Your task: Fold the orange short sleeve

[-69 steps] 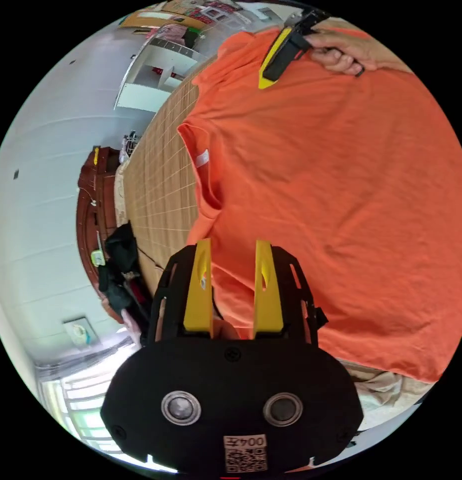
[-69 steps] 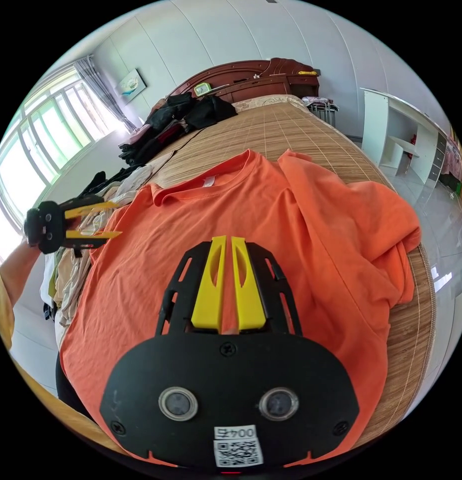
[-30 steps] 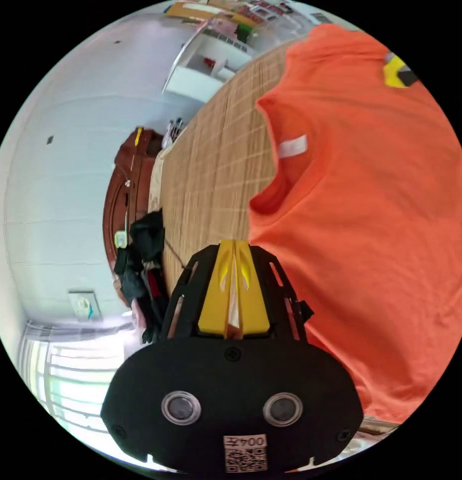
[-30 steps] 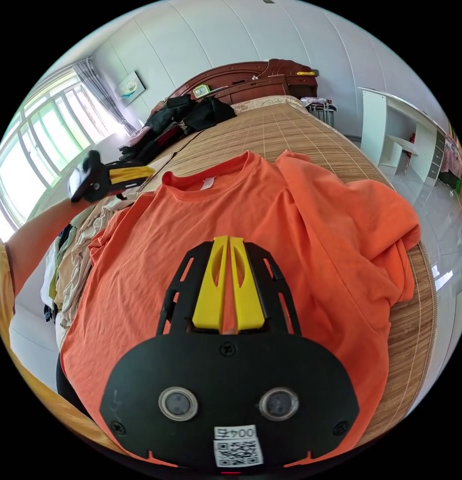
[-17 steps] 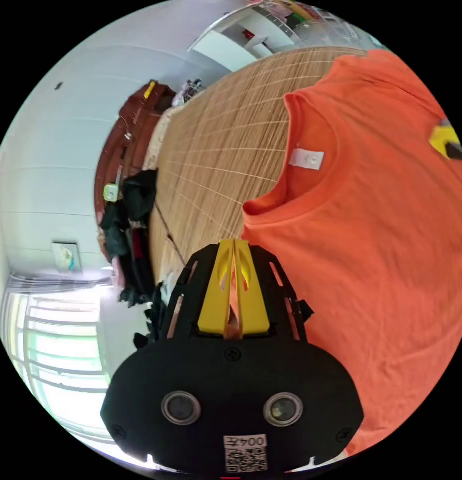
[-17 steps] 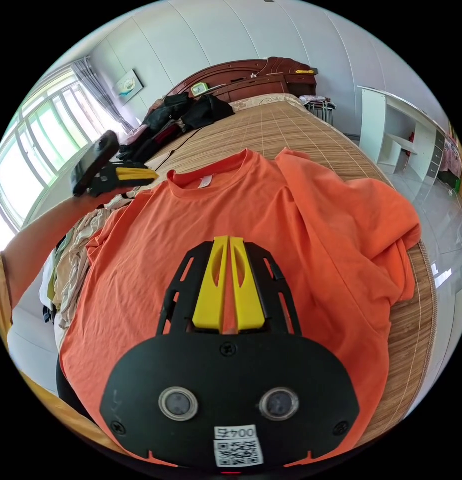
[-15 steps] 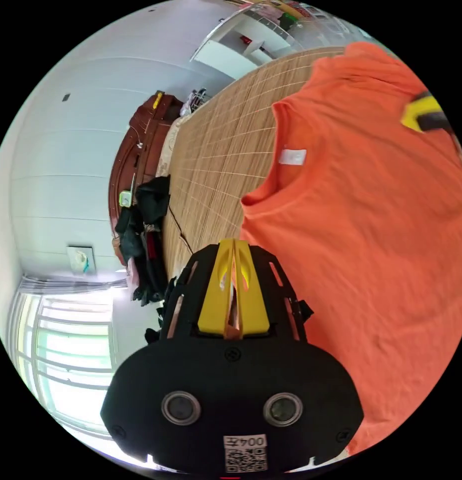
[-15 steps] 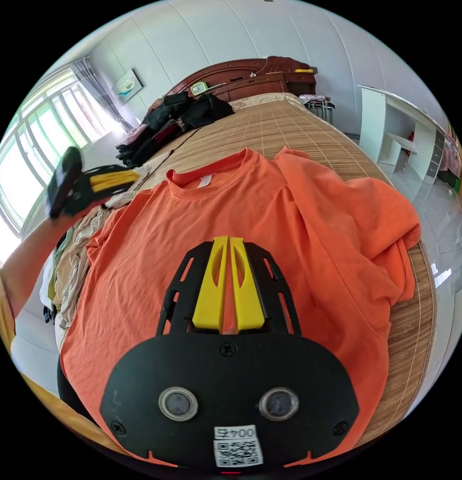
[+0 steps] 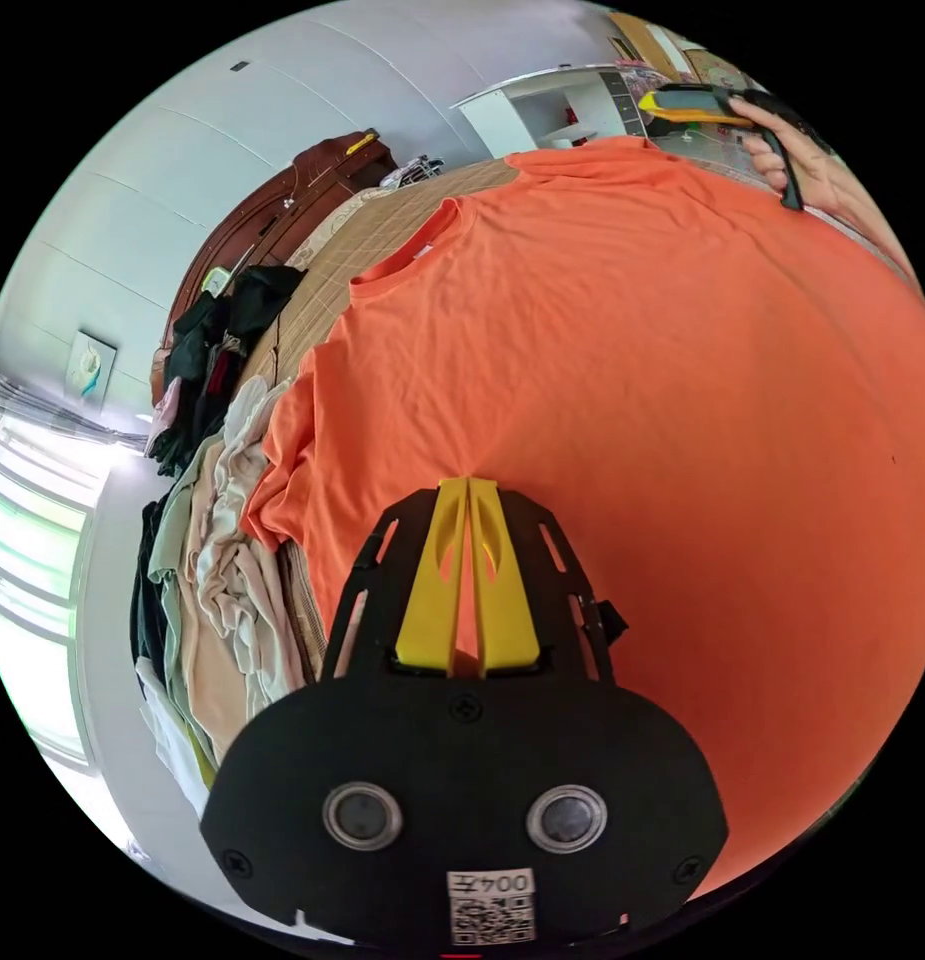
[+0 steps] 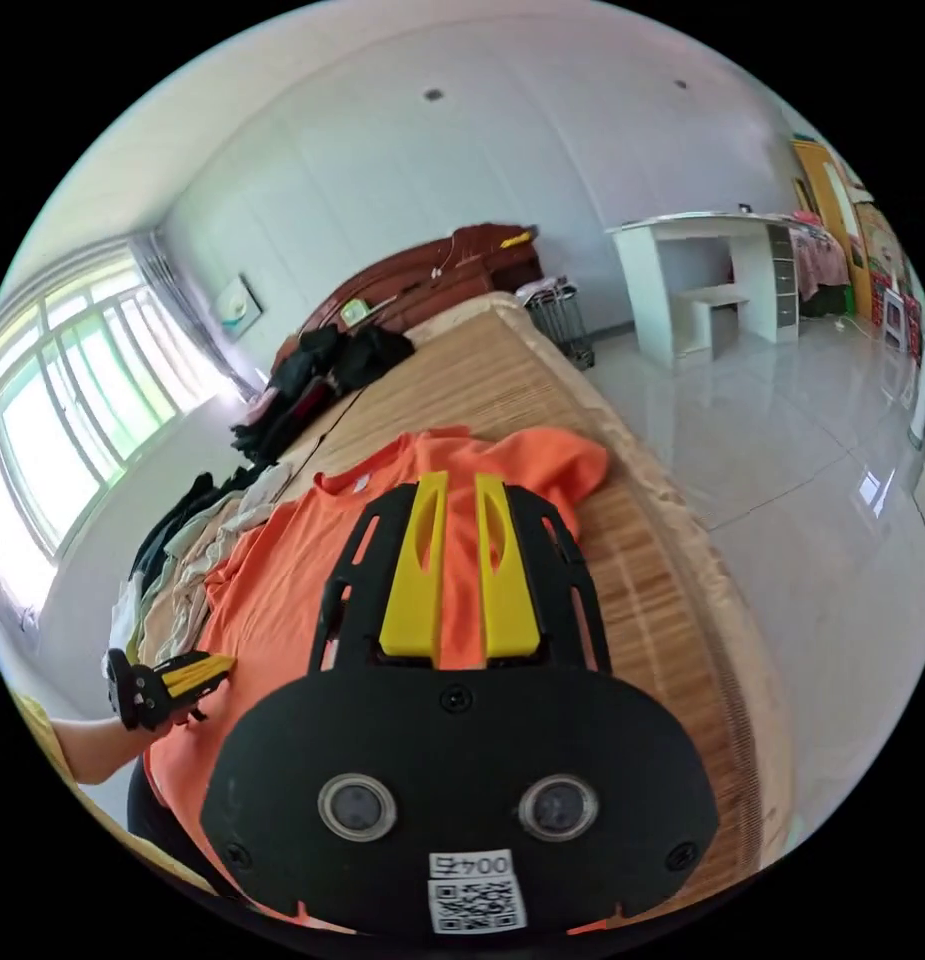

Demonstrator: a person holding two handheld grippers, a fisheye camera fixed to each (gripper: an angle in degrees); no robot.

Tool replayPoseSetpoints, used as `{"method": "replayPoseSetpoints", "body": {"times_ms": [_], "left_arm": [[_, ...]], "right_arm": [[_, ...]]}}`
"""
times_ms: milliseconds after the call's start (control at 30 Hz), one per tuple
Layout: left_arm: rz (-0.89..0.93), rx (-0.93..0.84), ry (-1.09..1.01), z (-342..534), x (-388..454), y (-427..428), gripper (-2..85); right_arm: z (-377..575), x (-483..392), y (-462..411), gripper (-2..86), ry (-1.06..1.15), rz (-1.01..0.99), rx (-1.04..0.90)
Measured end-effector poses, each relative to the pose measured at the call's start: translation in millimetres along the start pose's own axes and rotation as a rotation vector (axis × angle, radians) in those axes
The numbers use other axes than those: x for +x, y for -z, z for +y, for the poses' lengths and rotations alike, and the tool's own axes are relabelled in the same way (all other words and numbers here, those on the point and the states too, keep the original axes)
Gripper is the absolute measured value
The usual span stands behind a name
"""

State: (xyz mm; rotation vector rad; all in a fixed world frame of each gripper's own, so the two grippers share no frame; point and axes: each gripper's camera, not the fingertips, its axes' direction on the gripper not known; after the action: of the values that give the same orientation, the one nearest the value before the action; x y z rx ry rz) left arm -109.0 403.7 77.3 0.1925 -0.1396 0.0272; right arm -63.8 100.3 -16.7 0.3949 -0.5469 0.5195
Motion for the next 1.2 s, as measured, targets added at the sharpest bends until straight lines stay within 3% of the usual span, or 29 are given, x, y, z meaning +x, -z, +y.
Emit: {"method": "replayPoseSetpoints", "body": {"times_ms": [67, 200, 267, 400, 500, 600, 700, 867, 967, 1100, 1200], "left_arm": [[-0.009, -0.001, -0.005, -2, -4, 5, 0.3], [-0.018, 0.004, -0.006, -8, -13, 17, 0.2], [-0.011, 0.006, -0.001, -10, -19, 22, 0.2], [0.024, 0.009, 0.016, -17, -33, 33, 0.2], [0.025, 0.013, 0.018, -22, -35, 41, 0.2], [-0.004, 0.015, 0.007, -29, -31, 50, 0.2], [-0.046, 0.015, -0.012, -35, -22, 58, 0.2], [-0.120, 0.014, -0.044, -47, -4, 70, 0.2], [-0.127, 0.014, -0.047, -54, 0, 76, 0.2], [-0.123, 0.016, -0.044, -64, 2, 84, 0.2], [-0.139, 0.017, -0.050, -70, 8, 88, 0.2]], "right_arm": [[-5, 31, -9, 6.8, -0.083, 0.062, -0.139], [-20, 33, -21, 10.1, -0.096, 0.034, -0.198], [-32, 27, -44, 10.4, -0.109, 0.078, -0.315], [-52, 18, -60, 3.4, -0.102, 0.059, -0.399], [-88, 4, -39, 0.7, -0.078, 0.067, -0.342], [-125, -54, -10, -0.1, 0.145, 0.208, -0.260], [-124, -159, -13, -0.2, 0.558, 0.398, -0.255], [-11, -320, -82, 1.4, 1.218, 0.537, -0.328], [49, -341, -123, 5.1, 1.373, 0.578, -0.383], [38, -323, -111, 9.3, 1.185, 0.453, -0.385], [-7, -269, -73, 8.7, 0.857, 0.334, -0.293]]}}
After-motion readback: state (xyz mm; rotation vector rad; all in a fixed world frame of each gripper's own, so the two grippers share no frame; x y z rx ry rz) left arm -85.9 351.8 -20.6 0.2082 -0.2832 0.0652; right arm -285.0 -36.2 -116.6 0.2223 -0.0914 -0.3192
